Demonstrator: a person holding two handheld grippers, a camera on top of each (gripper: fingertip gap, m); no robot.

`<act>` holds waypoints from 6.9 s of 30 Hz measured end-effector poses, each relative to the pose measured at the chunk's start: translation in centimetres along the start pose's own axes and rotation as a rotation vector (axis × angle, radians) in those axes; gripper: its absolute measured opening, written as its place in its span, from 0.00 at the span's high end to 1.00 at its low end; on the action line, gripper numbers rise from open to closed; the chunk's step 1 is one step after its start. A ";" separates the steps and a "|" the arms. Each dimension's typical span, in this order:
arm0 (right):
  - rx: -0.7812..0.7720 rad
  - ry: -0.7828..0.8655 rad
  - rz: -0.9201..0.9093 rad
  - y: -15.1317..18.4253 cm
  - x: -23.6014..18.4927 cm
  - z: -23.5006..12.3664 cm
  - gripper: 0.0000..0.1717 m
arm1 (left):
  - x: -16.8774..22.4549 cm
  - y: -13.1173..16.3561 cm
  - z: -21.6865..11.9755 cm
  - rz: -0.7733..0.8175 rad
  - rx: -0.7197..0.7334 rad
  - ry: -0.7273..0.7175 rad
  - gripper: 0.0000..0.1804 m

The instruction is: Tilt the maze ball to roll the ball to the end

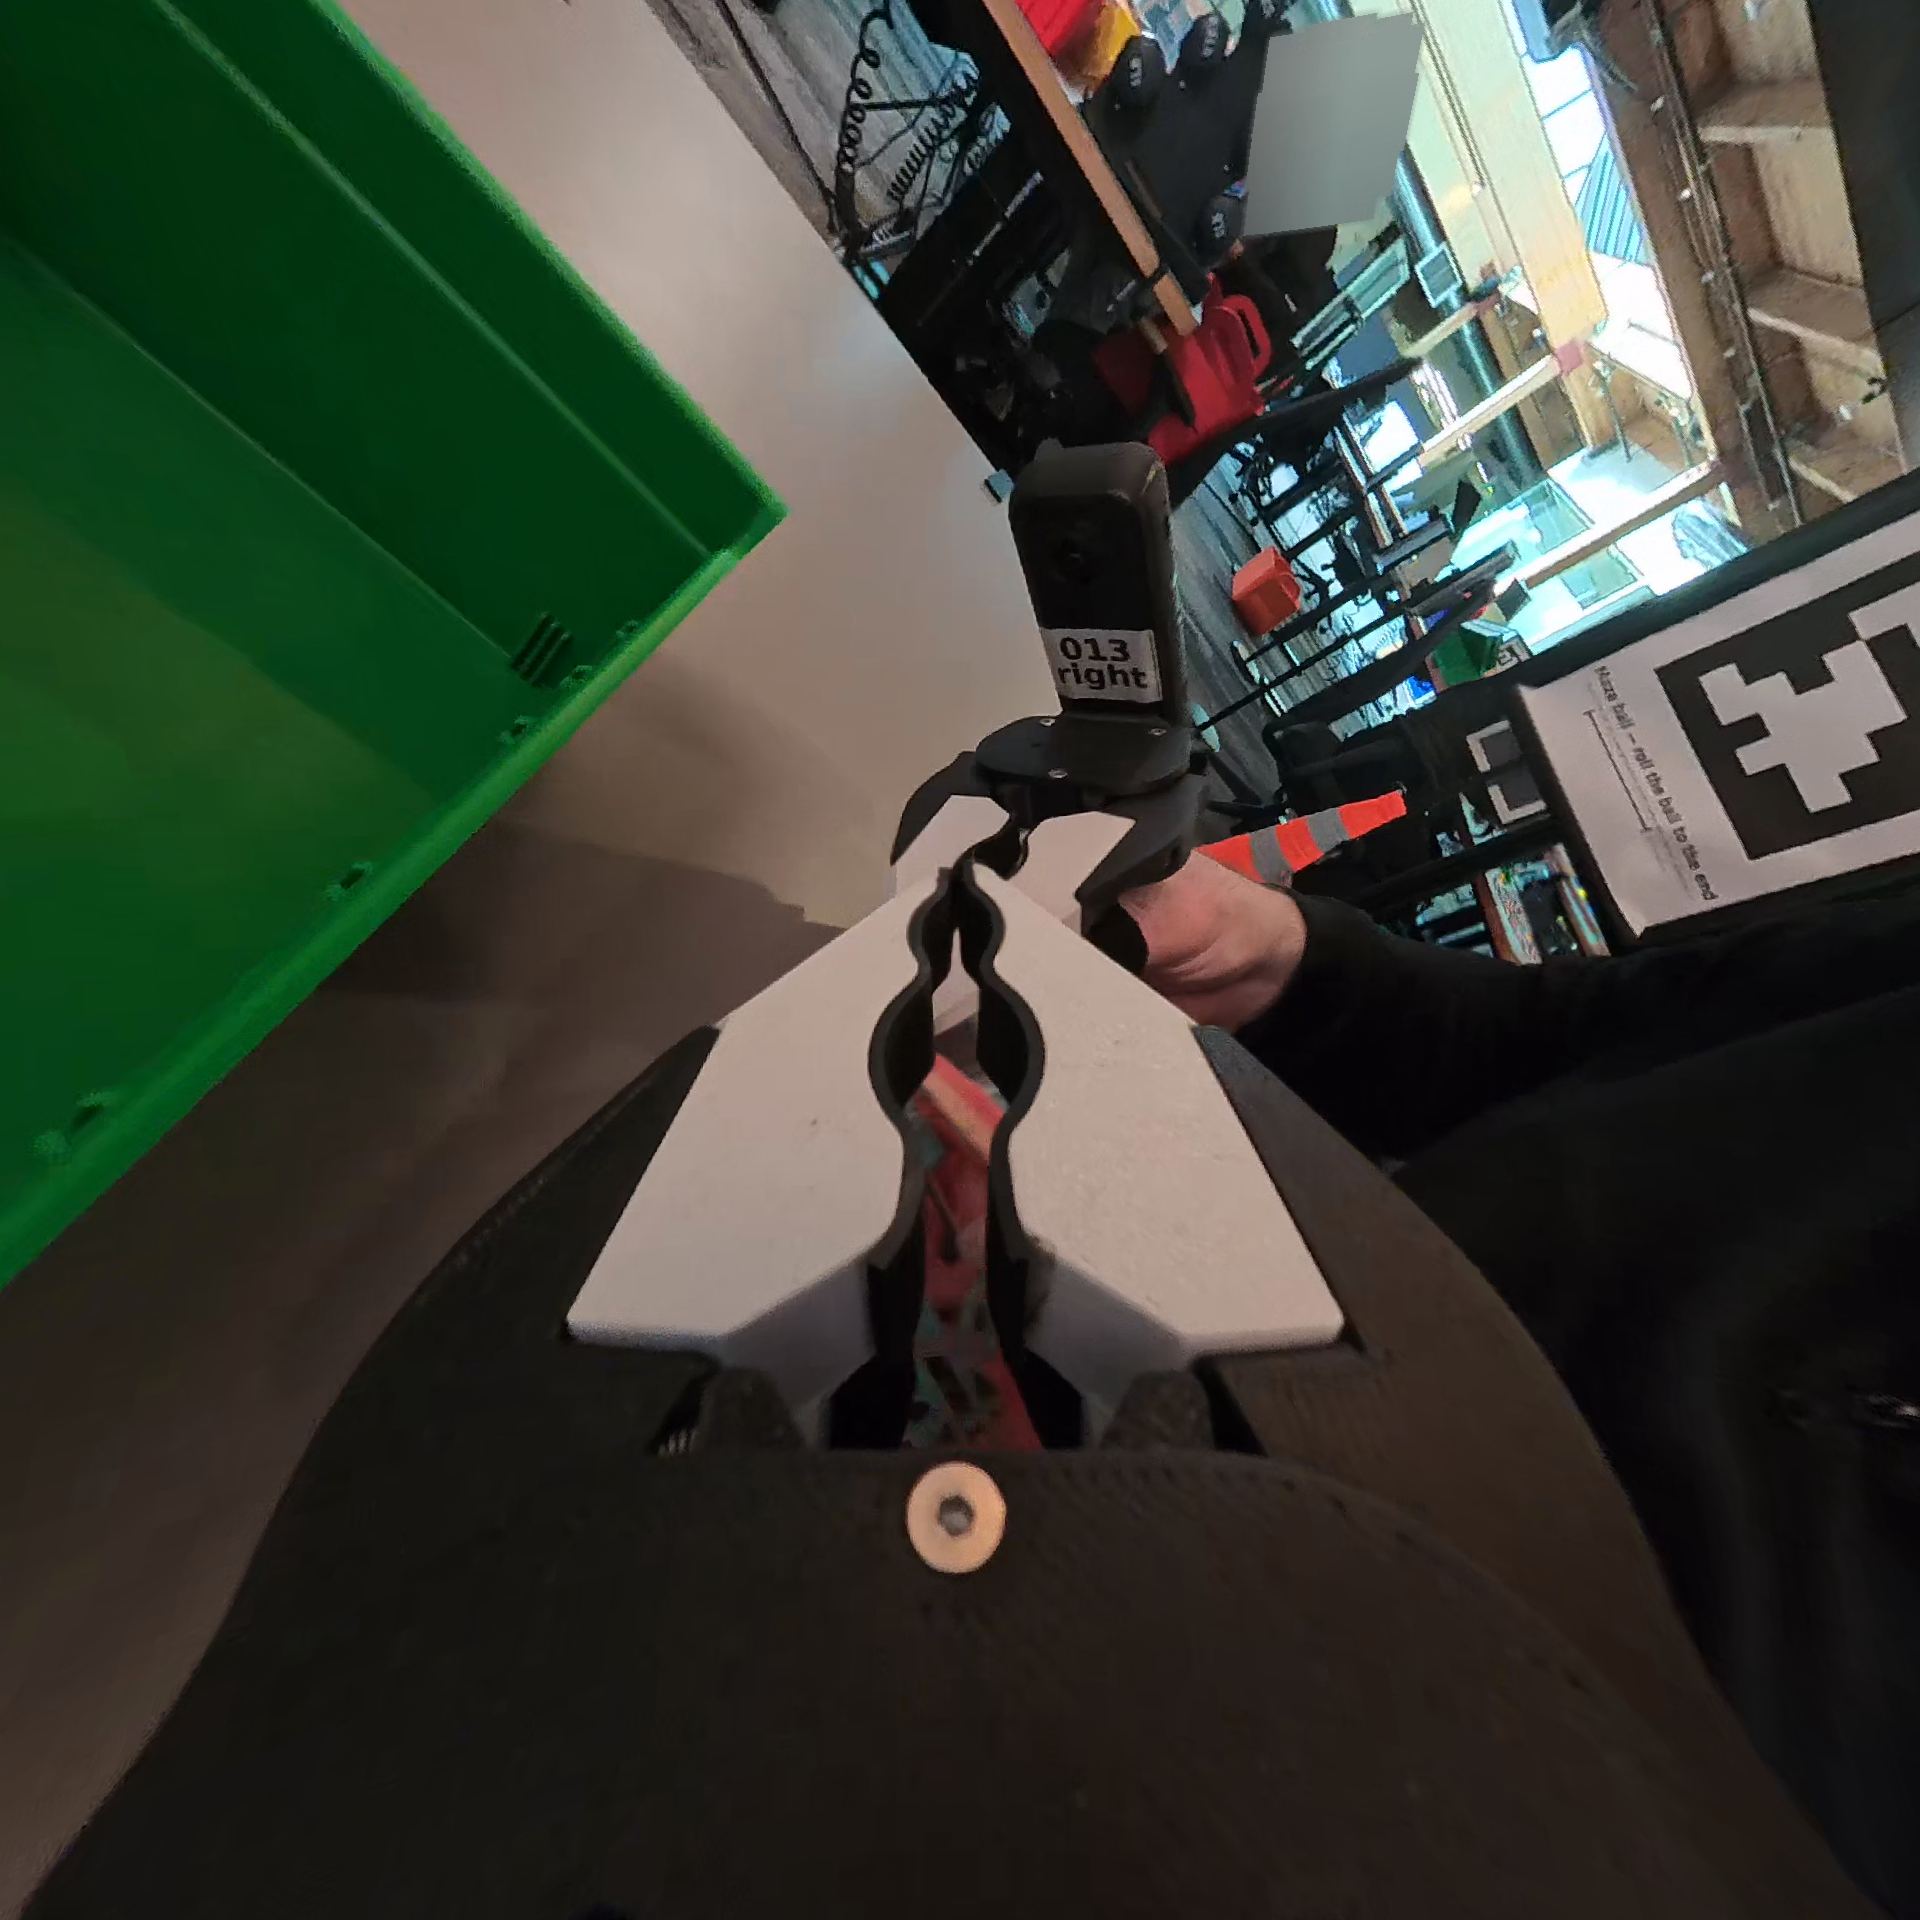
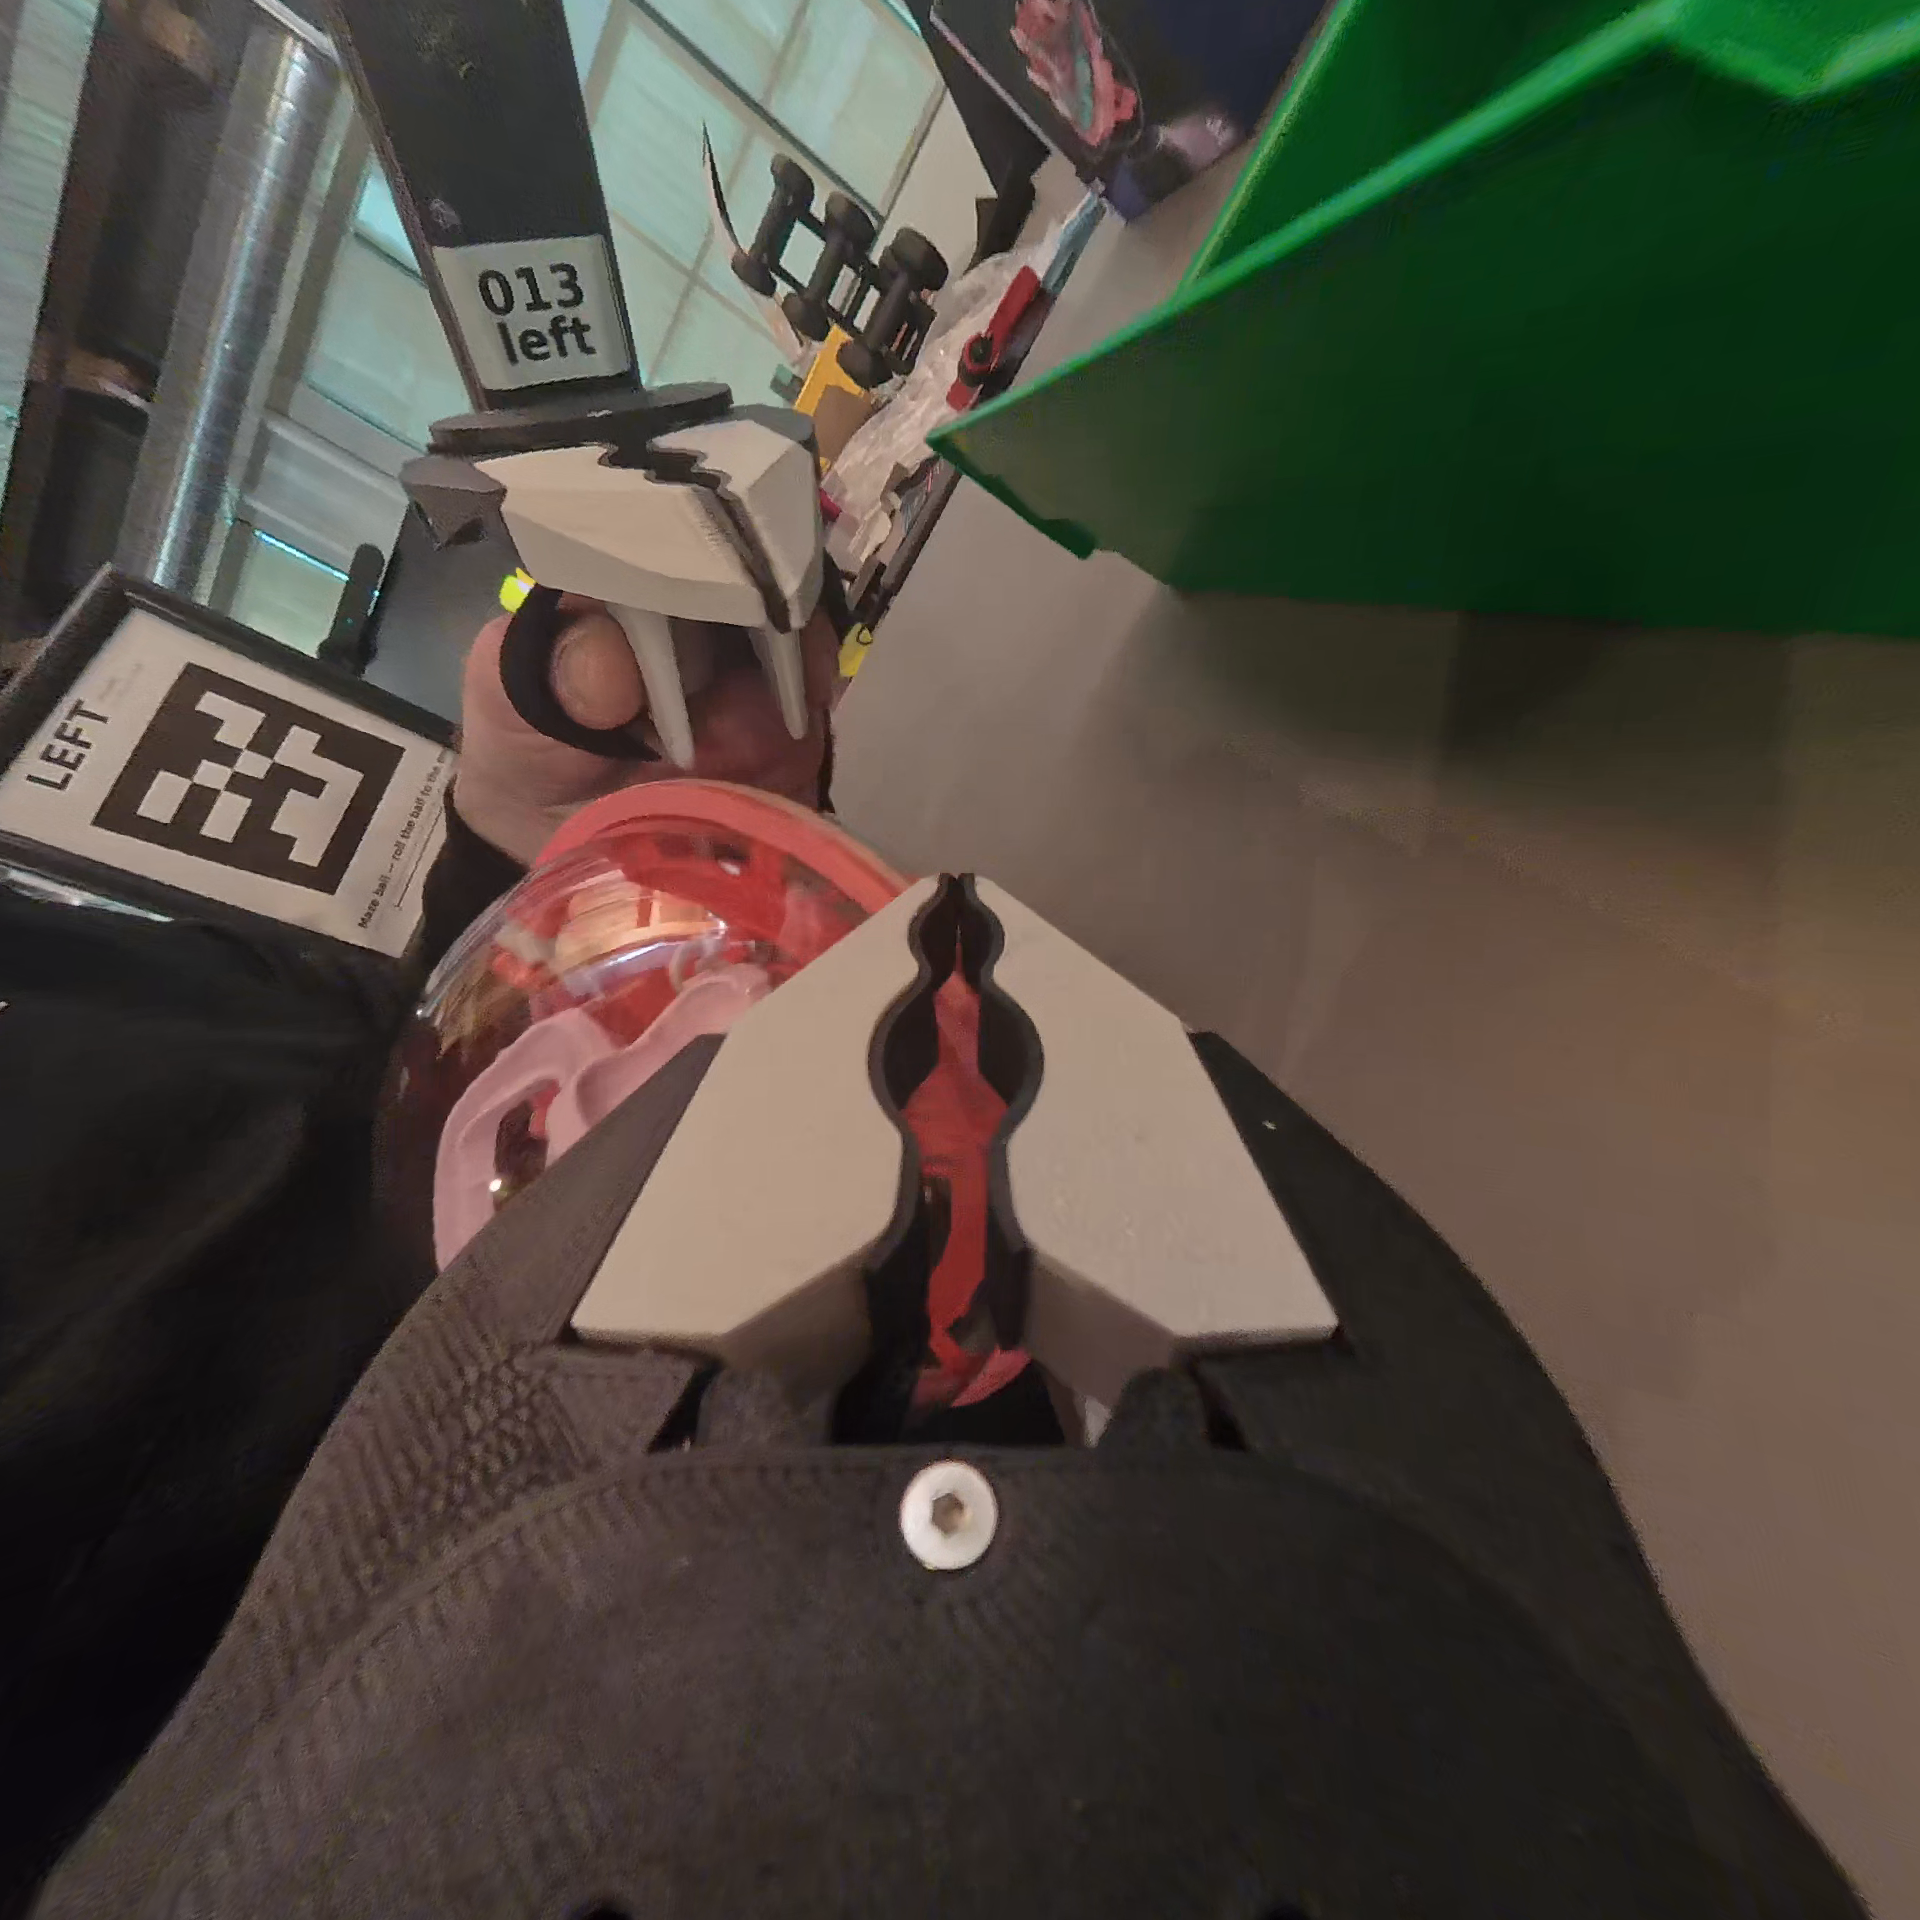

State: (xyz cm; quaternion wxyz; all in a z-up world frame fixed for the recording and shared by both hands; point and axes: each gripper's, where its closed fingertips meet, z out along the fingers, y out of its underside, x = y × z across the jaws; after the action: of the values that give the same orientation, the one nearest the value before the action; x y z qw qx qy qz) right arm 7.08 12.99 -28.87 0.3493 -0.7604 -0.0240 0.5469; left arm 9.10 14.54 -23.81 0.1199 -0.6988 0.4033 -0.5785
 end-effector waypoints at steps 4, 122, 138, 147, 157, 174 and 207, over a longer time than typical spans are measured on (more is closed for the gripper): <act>-0.035 -0.017 0.044 1.5 0.3 0.6 1.00 | -0.7 1.4 0.5 -0.067 0.013 0.020 1.00; -0.149 -0.351 -0.589 -0.5 -4.6 -7.2 0.95 | 3.9 12.1 -6.0 0.466 -0.097 -0.416 0.96; -0.129 -0.348 -0.616 -1.6 -4.6 -6.0 0.95 | 2.9 11.0 -7.2 0.509 -0.077 -0.503 0.96; -0.108 -0.332 -0.623 -1.9 -4.4 -6.0 0.95 | 2.4 10.6 -7.3 0.545 -0.082 -0.541 0.96; -0.099 -0.320 -0.638 -2.0 -4.3 -5.9 0.95 | 2.3 10.3 -7.4 0.554 -0.074 -0.548 0.96; -0.066 -0.322 -0.637 -2.1 -4.0 -6.0 0.94 | 2.4 9.2 -8.0 0.584 -0.060 -0.579 0.96; -0.056 -0.327 -0.615 -1.8 -3.1 -5.2 0.95 | 2.2 7.0 -9.4 0.634 -0.055 -0.649 0.96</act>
State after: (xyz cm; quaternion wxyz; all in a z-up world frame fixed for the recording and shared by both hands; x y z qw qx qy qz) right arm 10.84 10.40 -24.52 0.4683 -0.6293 -0.3227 0.5296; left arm -2.40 11.30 -23.83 0.3927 -0.6888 0.5543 -0.2533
